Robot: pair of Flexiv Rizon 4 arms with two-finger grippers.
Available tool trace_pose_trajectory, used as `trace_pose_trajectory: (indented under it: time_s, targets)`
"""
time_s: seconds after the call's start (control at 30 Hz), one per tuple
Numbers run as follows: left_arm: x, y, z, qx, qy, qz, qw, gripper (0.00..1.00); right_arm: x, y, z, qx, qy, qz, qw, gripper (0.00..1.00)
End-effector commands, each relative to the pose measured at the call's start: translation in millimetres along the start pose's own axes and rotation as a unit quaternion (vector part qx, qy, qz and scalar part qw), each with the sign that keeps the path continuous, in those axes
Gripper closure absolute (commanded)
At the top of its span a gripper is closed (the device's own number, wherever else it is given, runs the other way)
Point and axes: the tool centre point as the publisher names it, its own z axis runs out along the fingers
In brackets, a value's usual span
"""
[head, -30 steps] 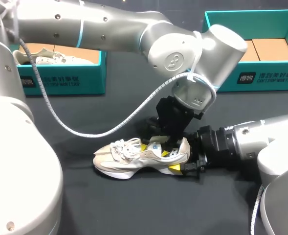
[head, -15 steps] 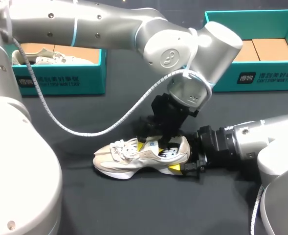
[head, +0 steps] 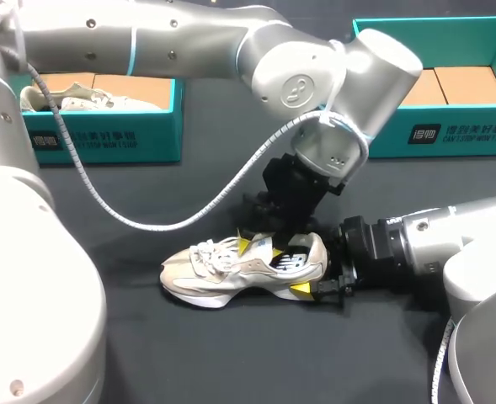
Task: Take the shoe out of the shoebox, open the shoe tongue, remove and reinsert the insole, then place the shoe into the shoebox
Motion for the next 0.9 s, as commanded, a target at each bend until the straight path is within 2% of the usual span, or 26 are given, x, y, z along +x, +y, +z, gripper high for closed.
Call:
trace_pose_trajectory:
  time_s: [0.03,0.33,0.67,0.77,0.83,0.9]
  targets:
    - [13.1,-1.8,0.0,-0.005,-0.015,-0.012,1.000,0.52,1.8,0.6,0.5,0.003,0.000,0.000,1.000,1.00]
    - [9.3,-1.6,-0.1,-0.013,-0.017,-0.007,1.000,0.62,1.8,0.6,0.5,0.003,0.000,0.000,1.000,1.00]
    - [-9.5,8.6,-2.6,-0.002,0.004,-0.009,1.000,0.74,1.8,0.6,0.5,0.003,0.000,0.000,1.000,1.00]
    - [-16.1,10.7,-3.3,0.001,0.017,-0.012,1.000,0.85,1.8,0.6,0.5,0.003,0.000,0.000,1.000,1.00]
    - [-20.8,11.9,-3.0,0.003,0.028,-0.015,0.999,1.00,1.8,0.6,0.5,0.003,0.000,0.000,1.000,1.00]
    - [-25.0,12.8,-2.6,0.008,0.039,-0.016,0.999,1.00,1.8,0.6,0.5,0.003,0.000,0.000,1.000,1.00]
